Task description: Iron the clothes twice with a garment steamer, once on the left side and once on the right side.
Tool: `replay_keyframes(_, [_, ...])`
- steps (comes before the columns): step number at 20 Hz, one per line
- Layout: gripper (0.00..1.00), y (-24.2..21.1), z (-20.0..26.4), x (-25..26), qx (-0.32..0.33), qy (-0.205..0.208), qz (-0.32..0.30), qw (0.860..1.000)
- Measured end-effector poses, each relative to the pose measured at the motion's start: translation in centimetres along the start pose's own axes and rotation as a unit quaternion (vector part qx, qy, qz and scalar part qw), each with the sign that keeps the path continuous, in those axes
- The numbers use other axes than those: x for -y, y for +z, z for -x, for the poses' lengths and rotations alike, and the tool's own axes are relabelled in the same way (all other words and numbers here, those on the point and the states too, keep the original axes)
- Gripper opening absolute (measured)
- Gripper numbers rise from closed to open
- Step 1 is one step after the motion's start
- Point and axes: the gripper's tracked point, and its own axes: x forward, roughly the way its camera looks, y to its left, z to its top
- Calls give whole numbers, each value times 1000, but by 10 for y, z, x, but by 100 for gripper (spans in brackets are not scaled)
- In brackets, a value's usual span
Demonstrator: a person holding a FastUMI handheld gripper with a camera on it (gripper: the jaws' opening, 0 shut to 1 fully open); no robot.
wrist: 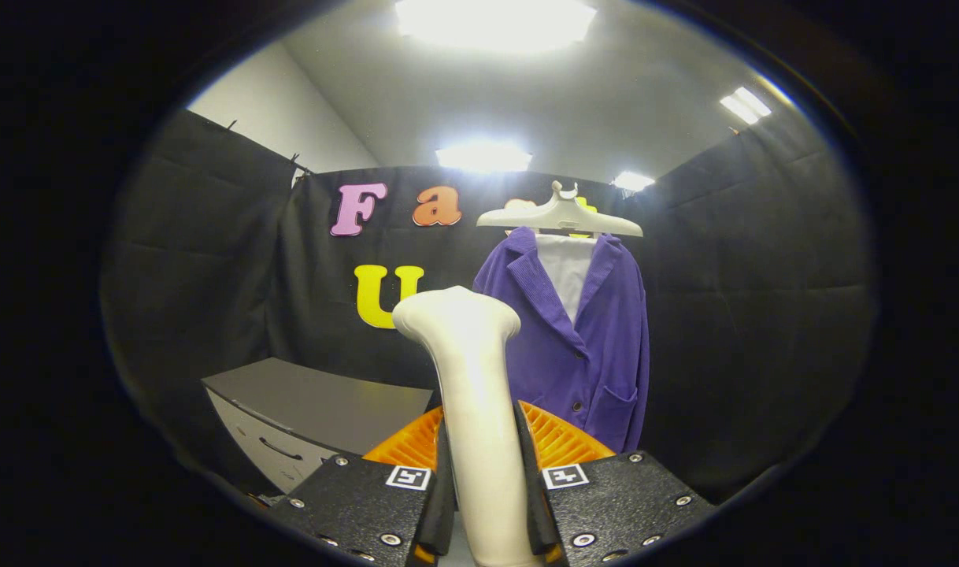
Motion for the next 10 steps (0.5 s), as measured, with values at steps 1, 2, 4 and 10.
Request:
replay_keyframes(1, [37,4,-3,4,3,-4,-5,1000])
replay_keyframes(2, [37,8,-6,5,6,-6,-12,1000])
replay_keyframes(4, [37,13,-15,11,11,-17,-22,1000])
replay_keyframes(10, [37,25,-56,22,11,-45,-31,998])
